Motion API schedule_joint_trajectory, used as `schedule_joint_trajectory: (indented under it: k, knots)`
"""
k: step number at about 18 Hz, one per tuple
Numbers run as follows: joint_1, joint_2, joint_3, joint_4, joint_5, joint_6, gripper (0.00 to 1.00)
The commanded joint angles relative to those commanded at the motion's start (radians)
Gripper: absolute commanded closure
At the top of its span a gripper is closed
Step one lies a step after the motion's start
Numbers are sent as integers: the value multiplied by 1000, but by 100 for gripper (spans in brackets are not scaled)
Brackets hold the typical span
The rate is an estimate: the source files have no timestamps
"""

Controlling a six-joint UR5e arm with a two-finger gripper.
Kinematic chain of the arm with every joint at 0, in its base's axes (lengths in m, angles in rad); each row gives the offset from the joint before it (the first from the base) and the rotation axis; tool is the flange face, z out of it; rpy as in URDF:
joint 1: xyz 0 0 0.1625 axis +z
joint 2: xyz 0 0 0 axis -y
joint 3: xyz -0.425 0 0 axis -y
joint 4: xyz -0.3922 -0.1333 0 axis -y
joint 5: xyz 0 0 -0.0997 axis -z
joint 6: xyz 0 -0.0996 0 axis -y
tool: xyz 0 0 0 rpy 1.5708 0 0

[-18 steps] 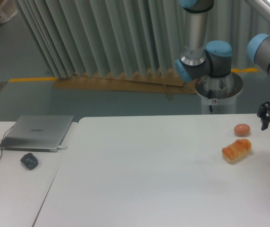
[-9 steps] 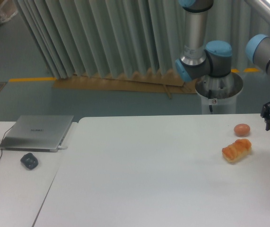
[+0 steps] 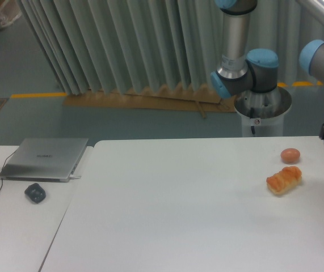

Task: Place the red pepper on the table

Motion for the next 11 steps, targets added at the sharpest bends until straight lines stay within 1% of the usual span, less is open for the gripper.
schedule_joint_trajectory:
  k: [1, 3, 4, 5, 6, 7, 8, 9, 11]
  knots:
    - [23, -1, 0, 2, 18, 44, 0]
    - [70, -9, -12, 46, 79, 140, 0]
    - [130, -15, -15, 55, 89, 135, 0]
    - [191, -21, -52, 54, 80, 82, 0]
    - [230, -21, -54, 46, 39, 21, 0]
    - [249, -20, -51, 28, 10, 19, 0]
    - [238, -18, -35, -16, 3, 20, 0]
    - [229, -20, -32, -40, 3, 22, 0]
    - [221, -21, -40, -47, 6, 62, 0]
